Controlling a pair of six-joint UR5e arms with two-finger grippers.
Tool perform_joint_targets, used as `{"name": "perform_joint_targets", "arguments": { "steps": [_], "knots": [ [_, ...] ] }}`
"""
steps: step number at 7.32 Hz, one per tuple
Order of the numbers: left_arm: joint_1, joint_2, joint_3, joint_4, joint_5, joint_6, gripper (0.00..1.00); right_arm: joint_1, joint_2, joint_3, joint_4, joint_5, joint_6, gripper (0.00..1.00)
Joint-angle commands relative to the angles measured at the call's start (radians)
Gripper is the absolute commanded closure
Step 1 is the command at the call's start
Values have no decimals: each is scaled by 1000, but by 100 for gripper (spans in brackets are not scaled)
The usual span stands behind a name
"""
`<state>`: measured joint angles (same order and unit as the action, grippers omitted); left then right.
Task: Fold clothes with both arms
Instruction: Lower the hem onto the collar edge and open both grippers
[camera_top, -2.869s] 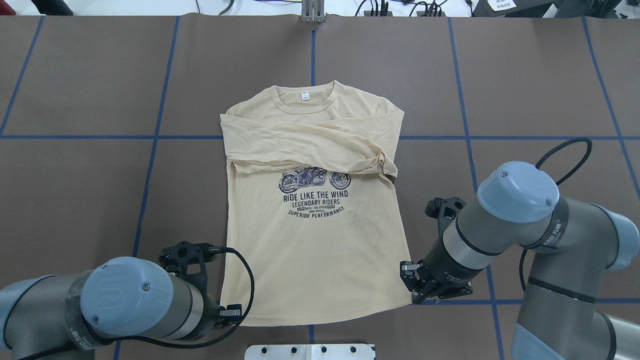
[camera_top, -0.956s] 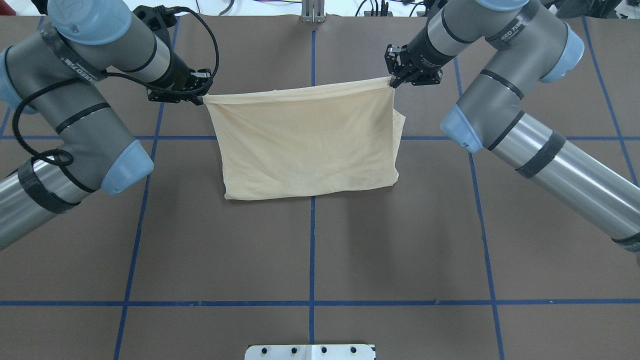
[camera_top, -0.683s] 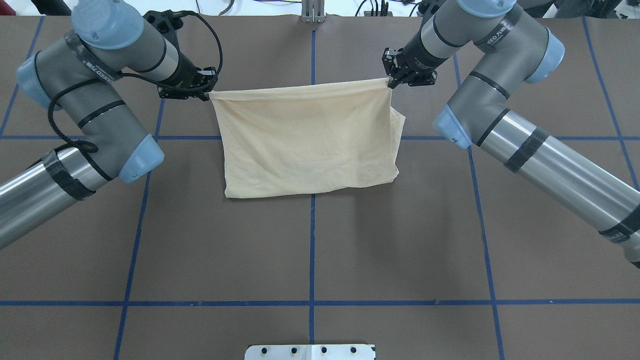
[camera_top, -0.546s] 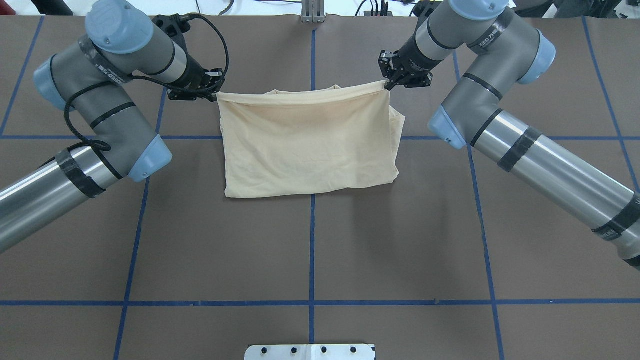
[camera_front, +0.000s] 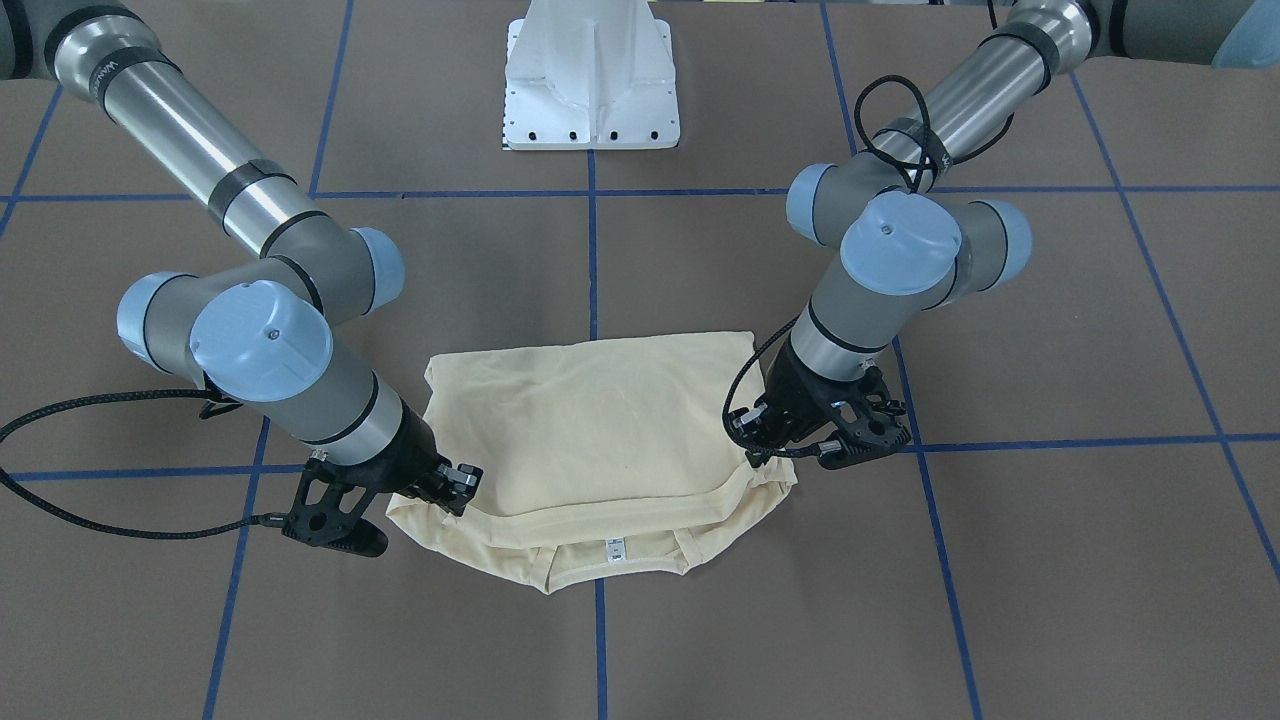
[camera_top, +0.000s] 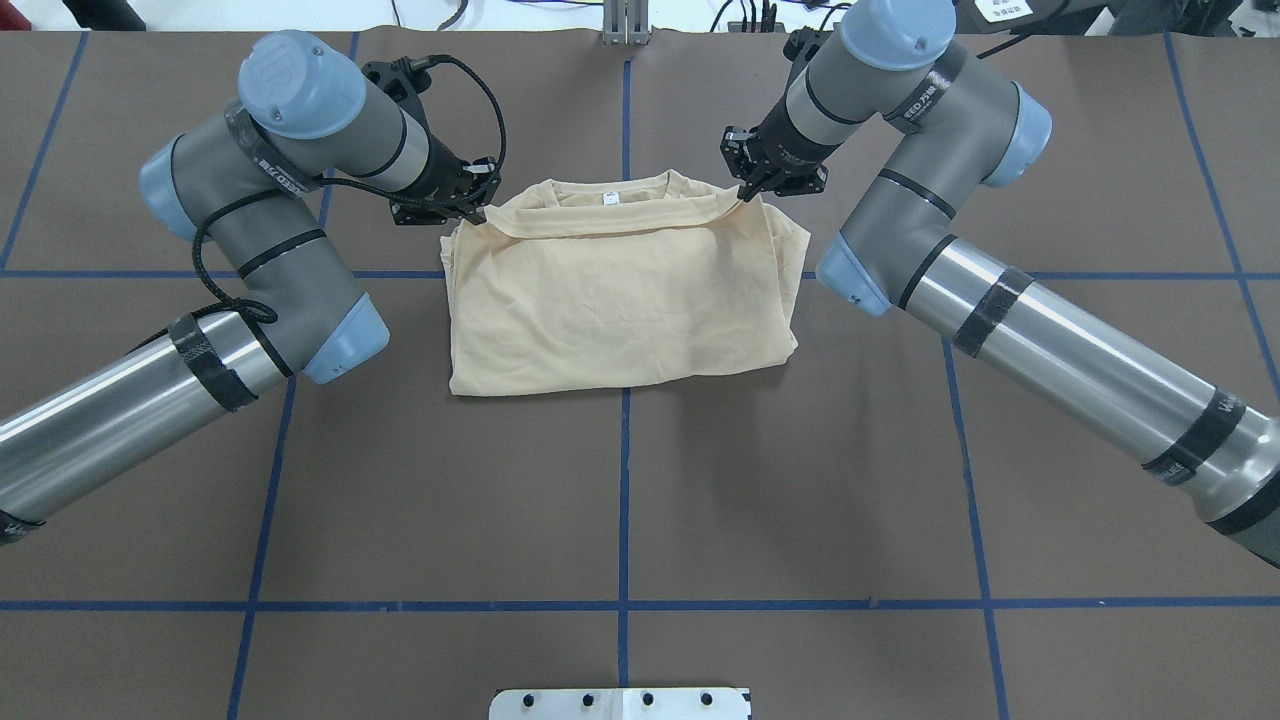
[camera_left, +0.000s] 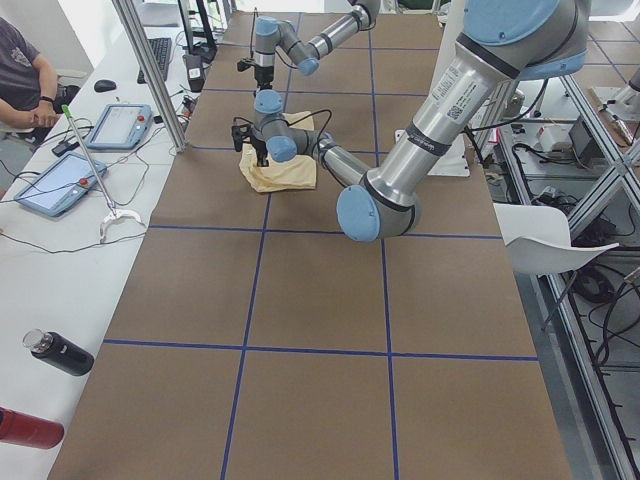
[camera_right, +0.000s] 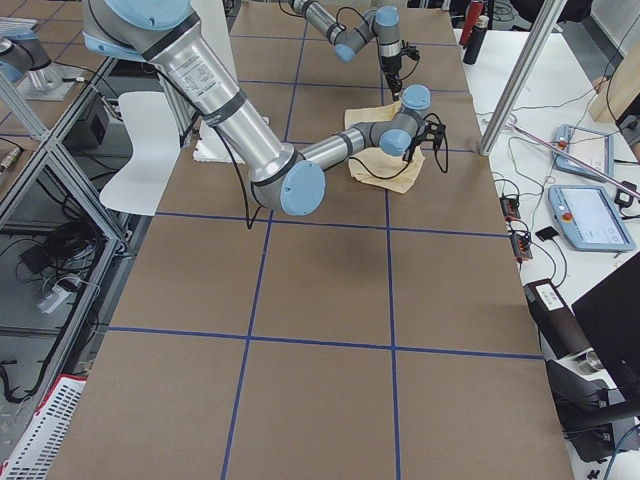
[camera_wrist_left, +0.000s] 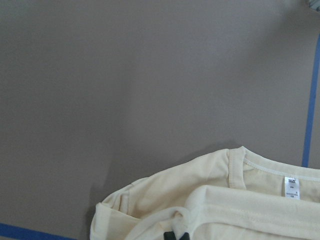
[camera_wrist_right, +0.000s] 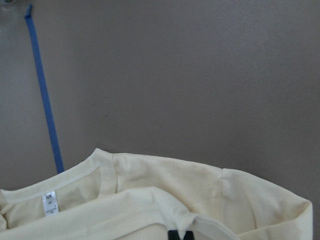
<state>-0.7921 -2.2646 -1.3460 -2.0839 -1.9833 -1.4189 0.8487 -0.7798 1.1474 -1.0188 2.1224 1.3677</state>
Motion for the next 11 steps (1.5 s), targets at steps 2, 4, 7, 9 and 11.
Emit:
{"name": "perform_joint_targets", "arguments": {
  "steps": [2, 4, 7, 9, 11],
  "knots": [
    [-9, 5, 27, 1, 50, 33, 100, 13, -1, -3, 2, -41, 1, 100],
    [-35, 8, 51, 1, 52, 37, 100, 18, -7, -3, 0, -53, 1, 100],
    [-64, 10, 65, 1, 50, 55, 100, 20, -18, -6, -3, -67, -1, 100],
    [-62, 7, 64, 2, 50, 54, 100, 20, -16, -6, -3, -67, 1, 100],
    [-59, -3, 59, 2, 49, 51, 100, 18, -7, -3, -1, -67, 1, 100]
  ]
}}
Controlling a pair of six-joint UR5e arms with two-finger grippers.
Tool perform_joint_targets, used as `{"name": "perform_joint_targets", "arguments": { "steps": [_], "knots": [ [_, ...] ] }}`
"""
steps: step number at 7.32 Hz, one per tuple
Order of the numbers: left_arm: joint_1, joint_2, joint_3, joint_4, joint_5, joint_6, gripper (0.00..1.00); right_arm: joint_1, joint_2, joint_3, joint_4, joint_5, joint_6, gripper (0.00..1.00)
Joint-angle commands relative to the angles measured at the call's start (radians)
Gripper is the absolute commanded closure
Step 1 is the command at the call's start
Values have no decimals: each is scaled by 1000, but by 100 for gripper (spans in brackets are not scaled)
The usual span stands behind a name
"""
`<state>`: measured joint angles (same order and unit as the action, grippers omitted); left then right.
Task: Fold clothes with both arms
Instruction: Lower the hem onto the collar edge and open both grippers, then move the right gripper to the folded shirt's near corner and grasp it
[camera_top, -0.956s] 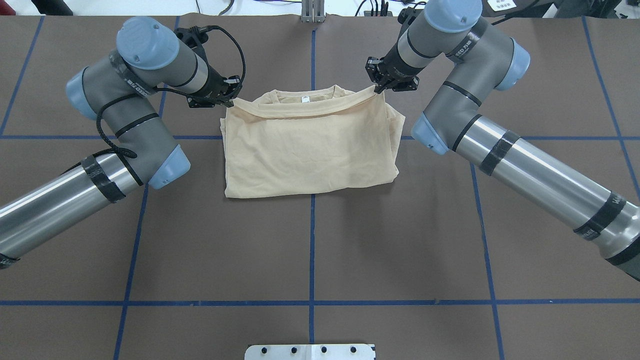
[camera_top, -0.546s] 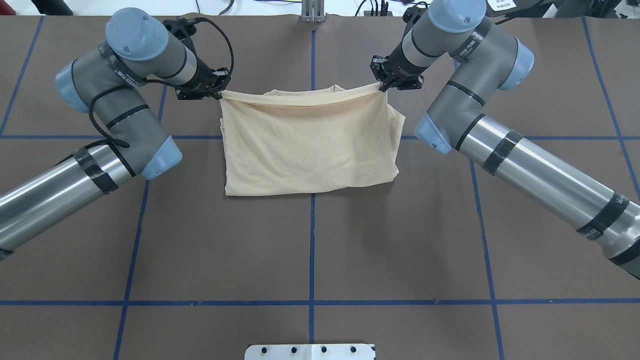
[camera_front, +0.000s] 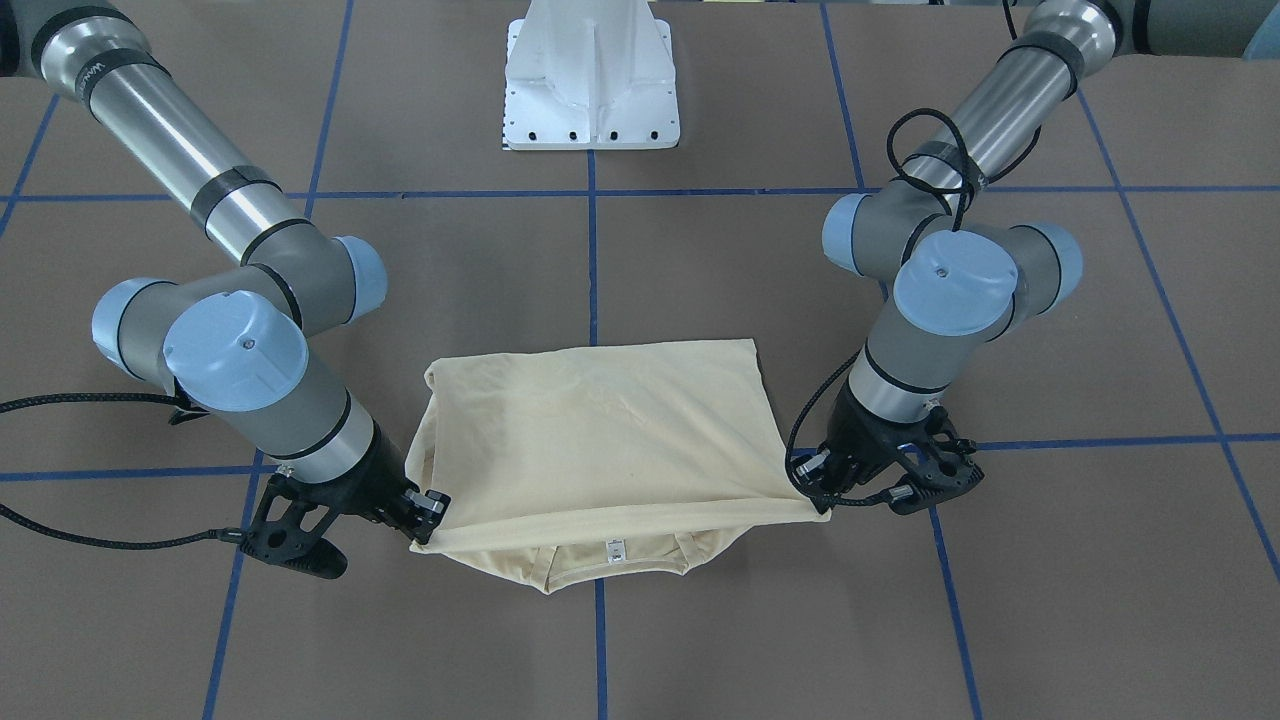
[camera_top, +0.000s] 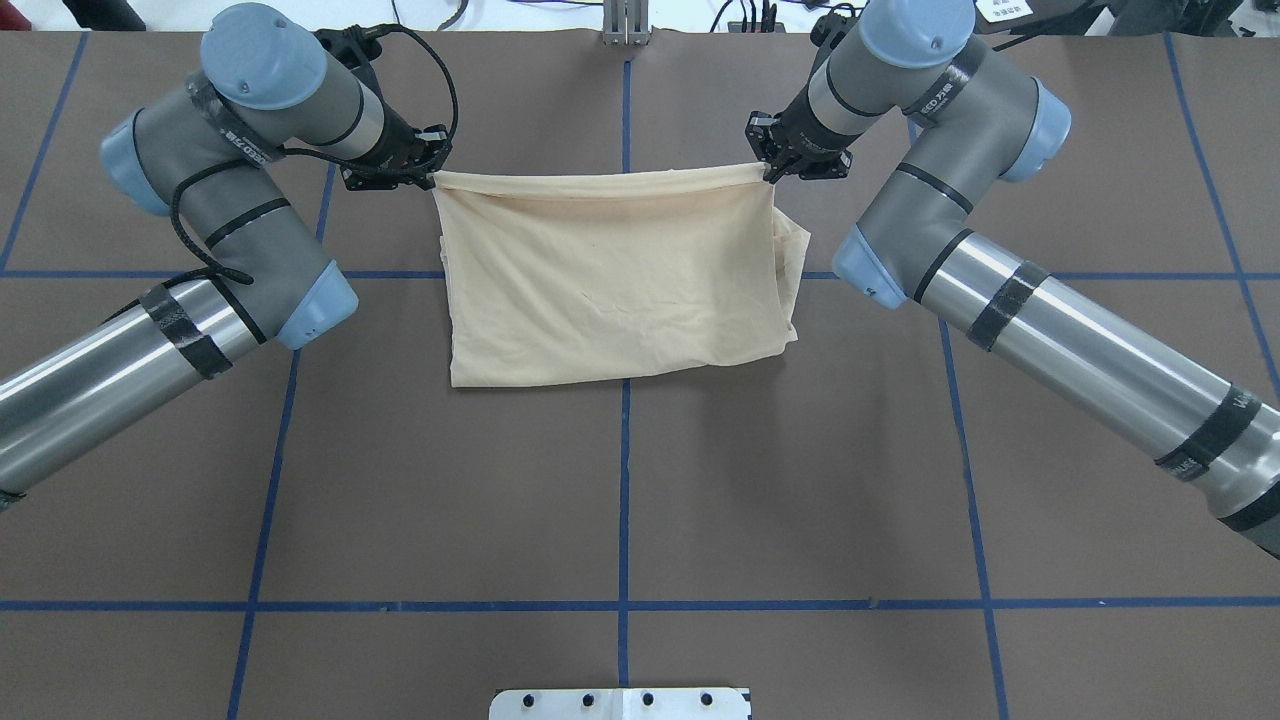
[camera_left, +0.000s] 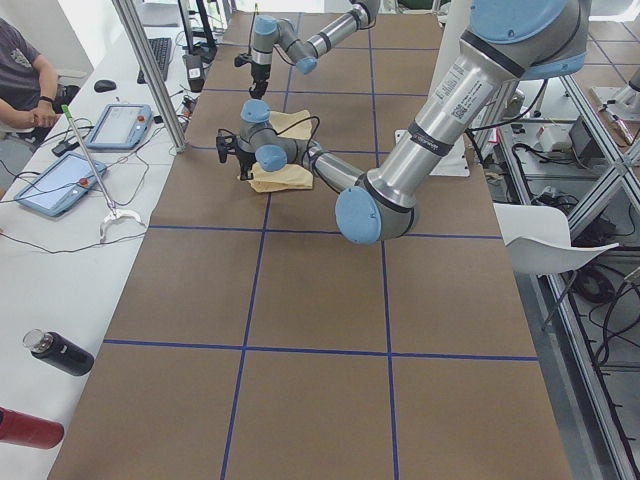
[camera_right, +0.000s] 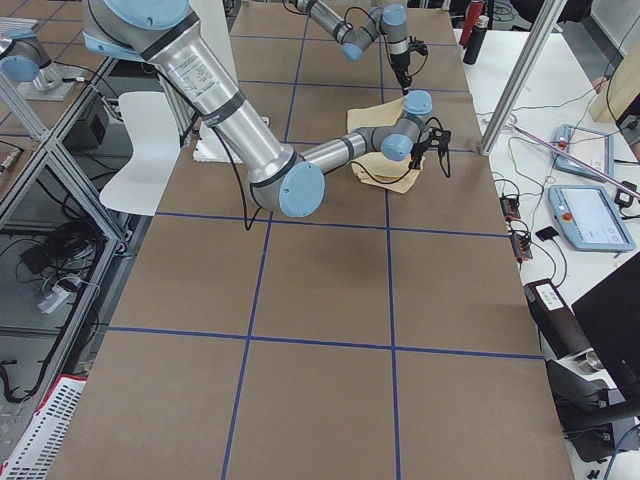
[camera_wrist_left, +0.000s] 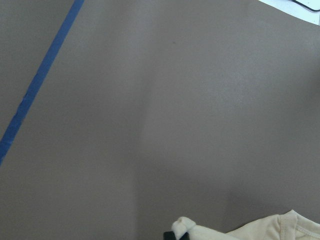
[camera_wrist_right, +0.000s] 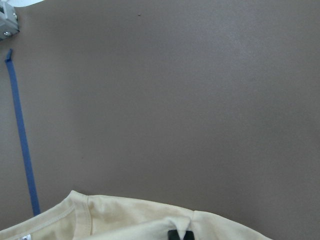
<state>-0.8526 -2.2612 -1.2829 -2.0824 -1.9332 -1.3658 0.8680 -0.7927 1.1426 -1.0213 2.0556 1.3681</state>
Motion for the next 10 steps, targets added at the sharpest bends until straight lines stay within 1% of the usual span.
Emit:
{"name": "perform_joint_targets", "arguments": {
  "steps": [1, 2, 3, 4, 7, 8, 10],
  "knots": [
    [1, -17, -7, 1, -3, -10, 100, -3, 9, 12, 3, 1, 2, 100],
    [1, -18, -15, 1, -3, -9, 83, -3, 9, 17, 1, 3, 0, 100],
    [1, -11, -16, -1, 0, 0, 23, -4, 9, 14, 0, 2, -3, 70],
    [1, -14, -18, 1, 0, 2, 1, -4, 7, 14, 0, 1, -4, 1],
    [1, -11, -36, 1, -3, 2, 0, -3, 6, 20, 3, 1, -12, 0],
    [0, -5, -67, 7, 0, 2, 1, -4, -5, 43, 1, 8, -9, 0],
    [0, 37, -145, 13, 2, 1, 0, -38, -159, 249, -9, 21, 8, 0]
  ]
}}
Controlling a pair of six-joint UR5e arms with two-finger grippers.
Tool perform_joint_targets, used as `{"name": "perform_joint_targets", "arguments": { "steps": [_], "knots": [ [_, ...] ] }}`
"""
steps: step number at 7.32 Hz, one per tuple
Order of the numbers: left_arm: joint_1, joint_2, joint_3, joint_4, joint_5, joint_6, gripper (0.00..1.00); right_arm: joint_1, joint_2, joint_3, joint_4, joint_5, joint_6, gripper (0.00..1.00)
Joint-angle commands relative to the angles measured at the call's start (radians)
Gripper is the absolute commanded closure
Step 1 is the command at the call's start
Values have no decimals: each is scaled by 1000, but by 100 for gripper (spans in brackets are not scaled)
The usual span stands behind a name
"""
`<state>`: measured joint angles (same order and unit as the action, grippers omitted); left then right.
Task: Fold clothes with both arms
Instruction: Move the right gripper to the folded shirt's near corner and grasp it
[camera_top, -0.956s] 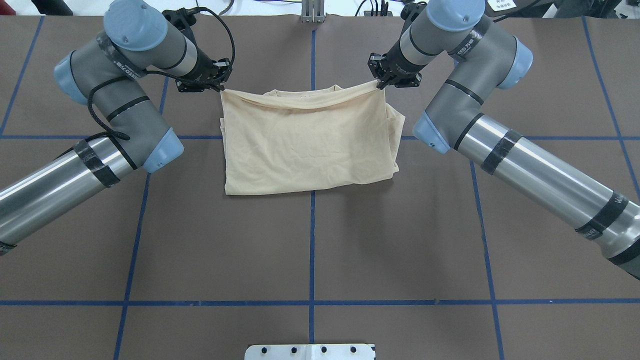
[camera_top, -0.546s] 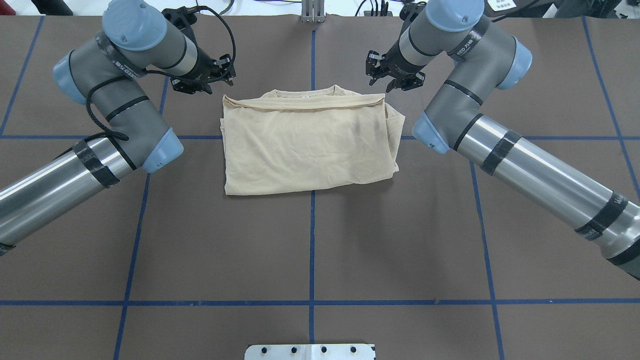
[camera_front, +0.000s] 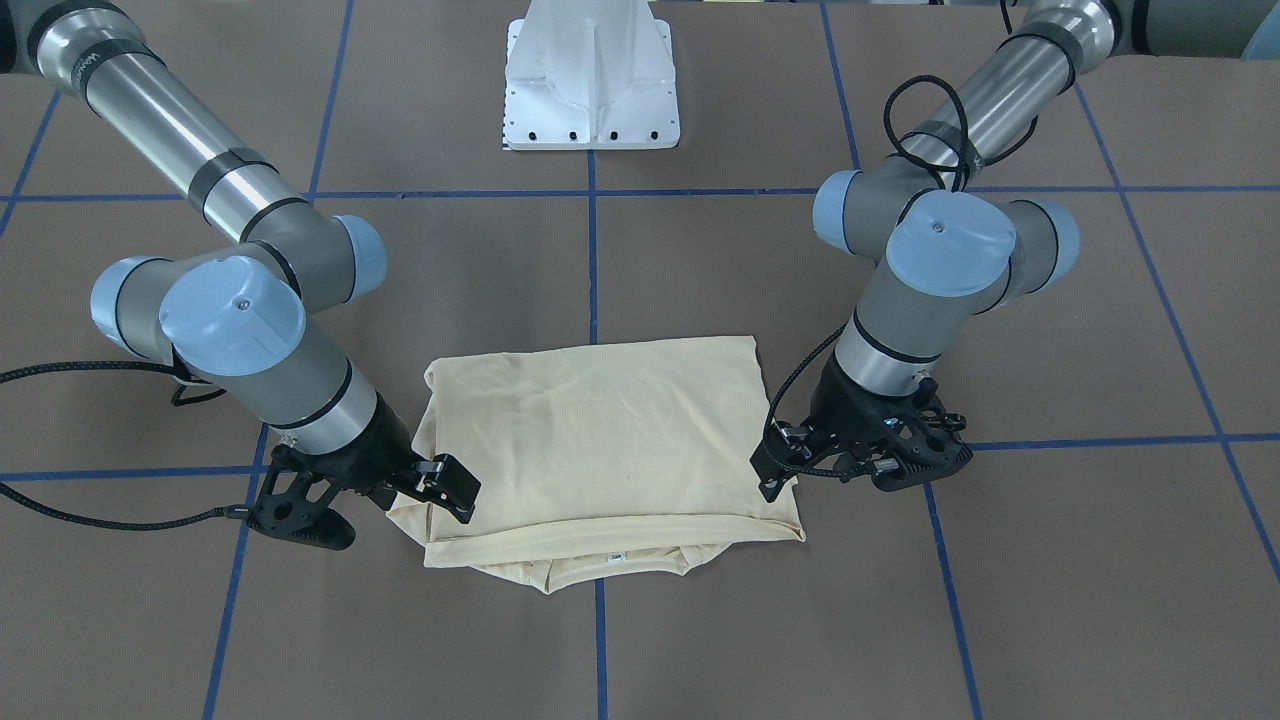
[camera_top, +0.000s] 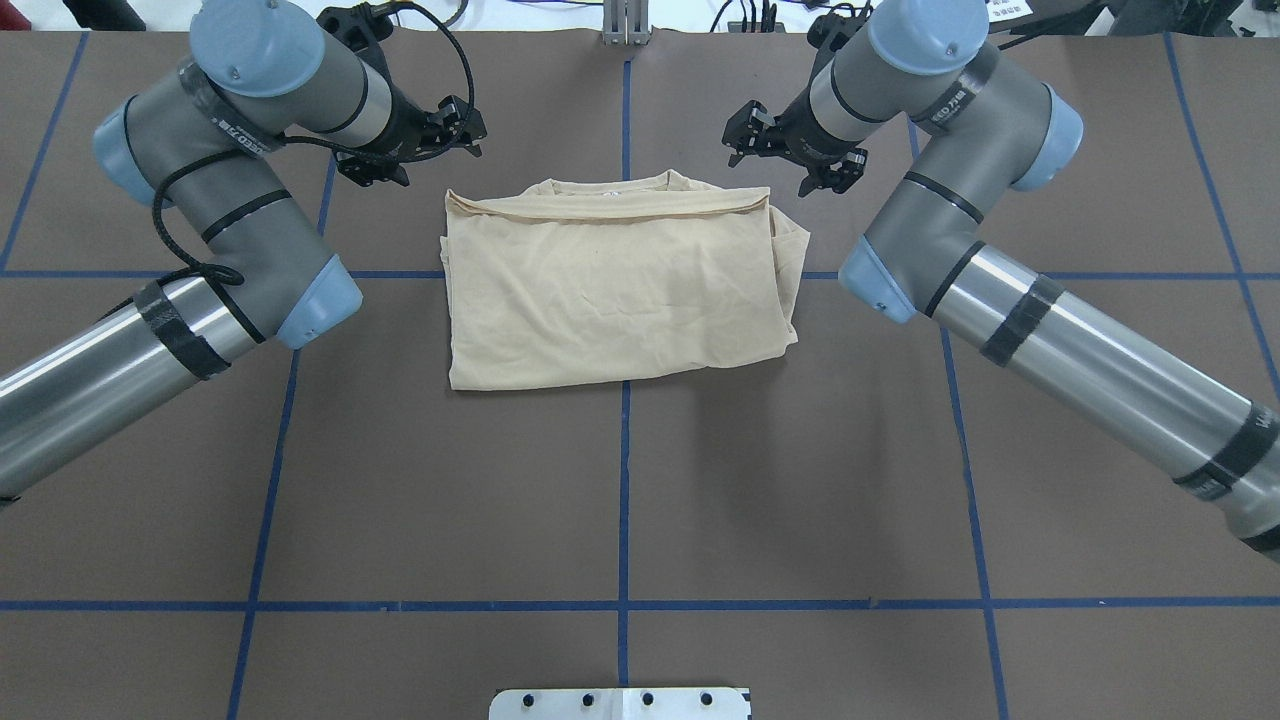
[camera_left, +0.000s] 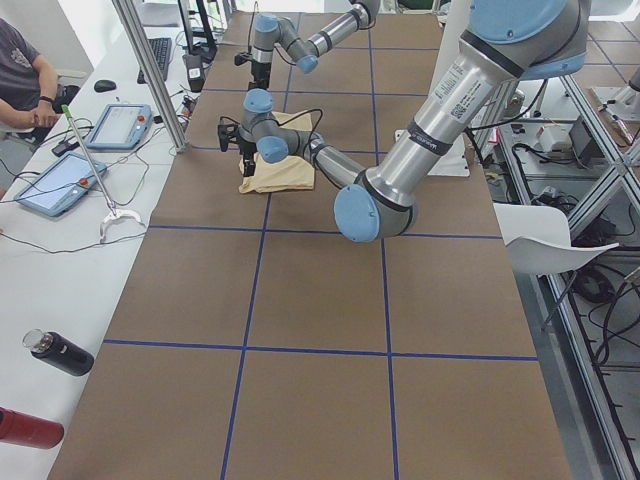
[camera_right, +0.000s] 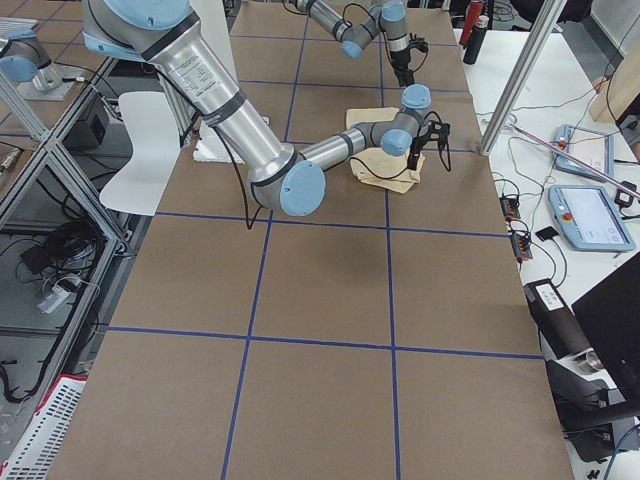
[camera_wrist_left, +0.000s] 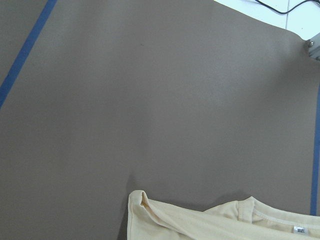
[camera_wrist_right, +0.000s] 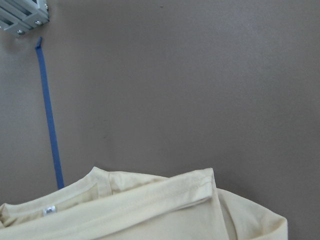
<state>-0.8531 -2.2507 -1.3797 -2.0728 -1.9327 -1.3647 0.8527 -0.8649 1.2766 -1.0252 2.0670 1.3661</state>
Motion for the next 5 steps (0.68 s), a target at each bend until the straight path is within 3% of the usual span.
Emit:
{"name": "perform_joint_targets", "arguments": {
  "steps": [1, 3, 5],
  "knots": [
    [0, 36, -67, 8, 1, -1, 1, -43, -144, 172, -4, 13, 54, 0],
    [0, 51, -96, 31, 5, 1, 0, -92, -224, 237, -1, 19, 125, 0],
    [3, 54, -130, 49, 26, 1, 0, -135, -261, 239, 2, 19, 125, 0]
  ]
}}
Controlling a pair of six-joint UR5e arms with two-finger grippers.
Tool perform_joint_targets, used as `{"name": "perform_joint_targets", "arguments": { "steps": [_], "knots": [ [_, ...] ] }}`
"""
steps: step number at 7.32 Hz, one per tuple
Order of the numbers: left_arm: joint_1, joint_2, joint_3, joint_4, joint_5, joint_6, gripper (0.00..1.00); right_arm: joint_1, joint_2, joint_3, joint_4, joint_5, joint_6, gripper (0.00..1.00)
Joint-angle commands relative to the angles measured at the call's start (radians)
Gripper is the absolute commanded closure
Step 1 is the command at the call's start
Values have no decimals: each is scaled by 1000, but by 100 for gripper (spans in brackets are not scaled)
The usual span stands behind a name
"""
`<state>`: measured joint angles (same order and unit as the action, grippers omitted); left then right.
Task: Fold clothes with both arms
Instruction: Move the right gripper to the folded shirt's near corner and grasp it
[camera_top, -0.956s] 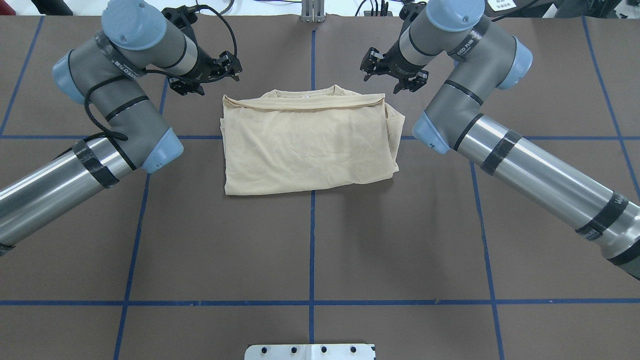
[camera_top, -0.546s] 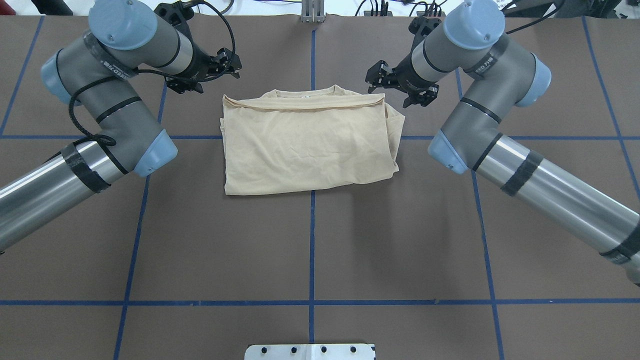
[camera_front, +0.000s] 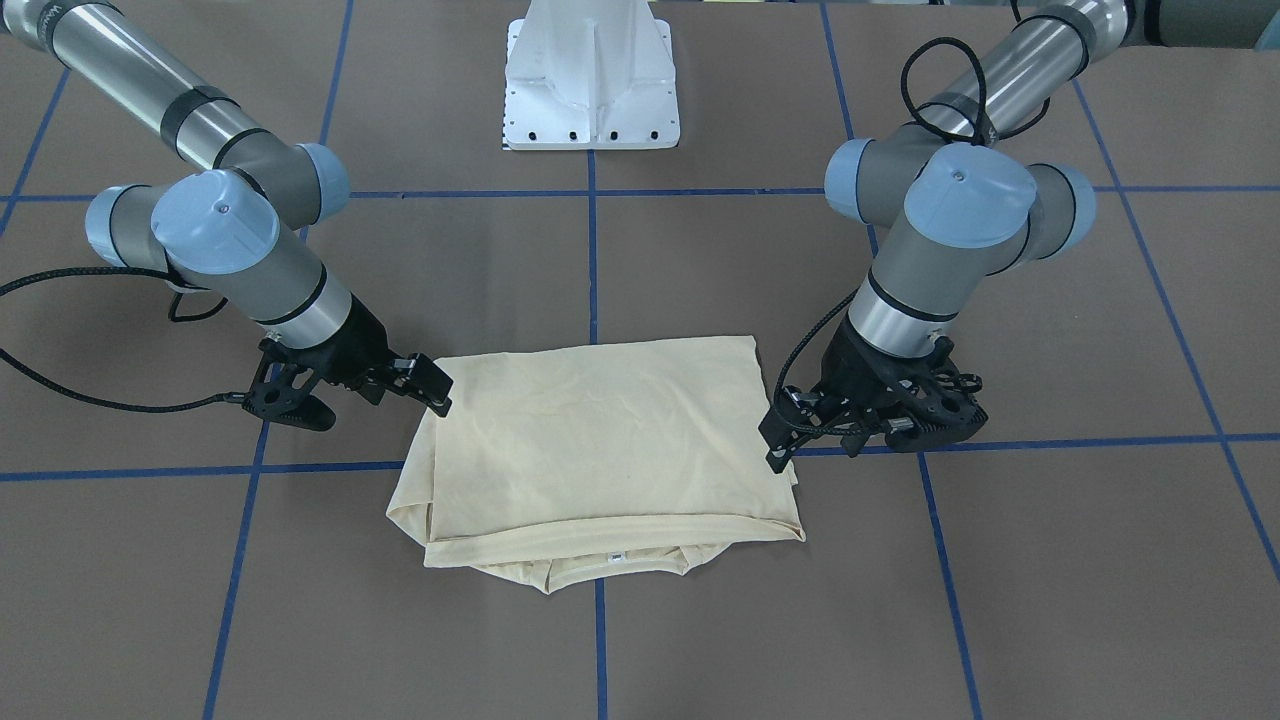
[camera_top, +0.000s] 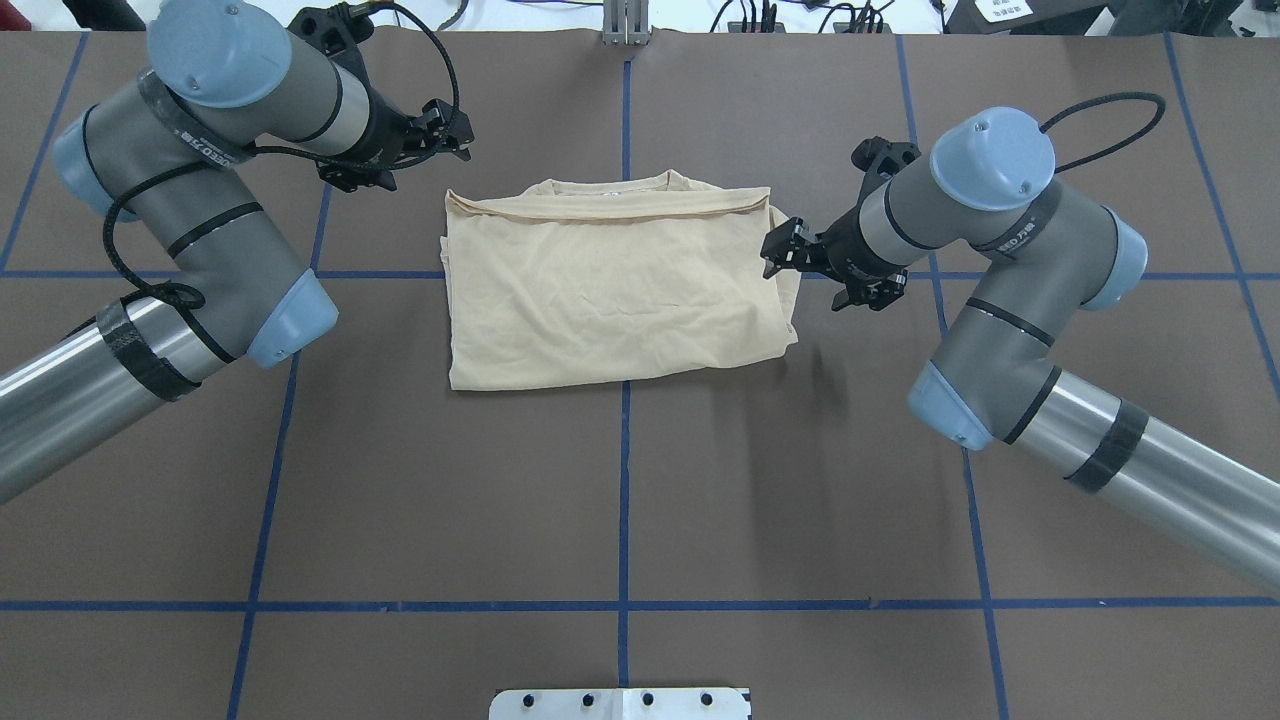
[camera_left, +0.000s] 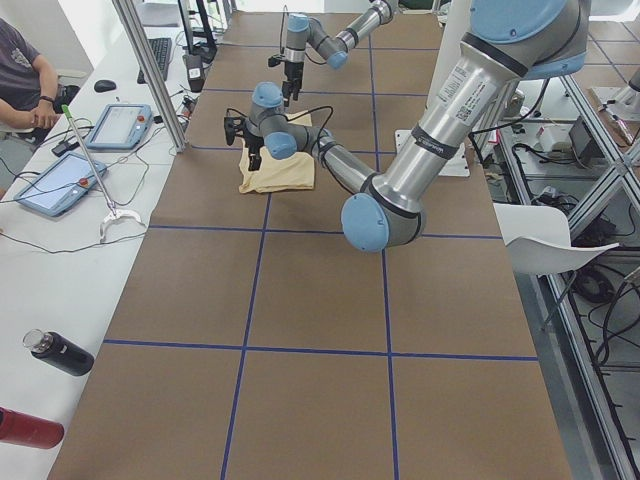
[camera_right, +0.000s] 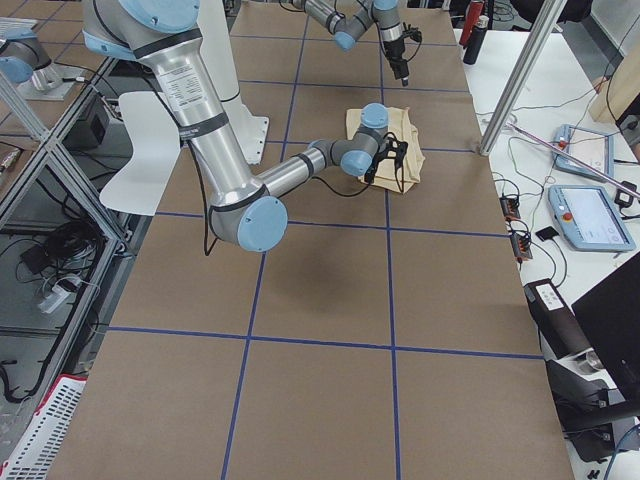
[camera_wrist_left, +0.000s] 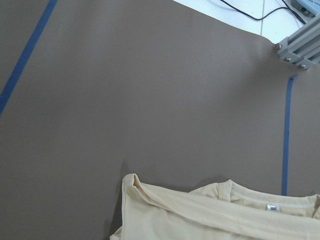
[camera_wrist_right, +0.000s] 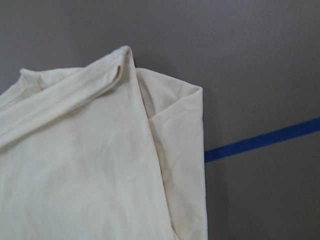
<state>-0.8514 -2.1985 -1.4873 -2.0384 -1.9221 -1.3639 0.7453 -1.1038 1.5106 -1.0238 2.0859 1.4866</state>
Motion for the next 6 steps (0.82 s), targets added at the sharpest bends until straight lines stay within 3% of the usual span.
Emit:
{"name": "perform_joint_targets", "arguments": {
  "steps": [1, 5, 6],
  "knots": [
    [3, -7, -45, 56, 18, 0, 0, -43, -19, -1, -4, -1, 4, 0],
    [3, -3, -64, 83, 32, 0, 0, -84, 5, -6, -7, -6, 4, 4],
    [6, 0, -64, 83, 32, 0, 1, -84, 15, -7, -9, -6, 6, 10]
  ]
}}
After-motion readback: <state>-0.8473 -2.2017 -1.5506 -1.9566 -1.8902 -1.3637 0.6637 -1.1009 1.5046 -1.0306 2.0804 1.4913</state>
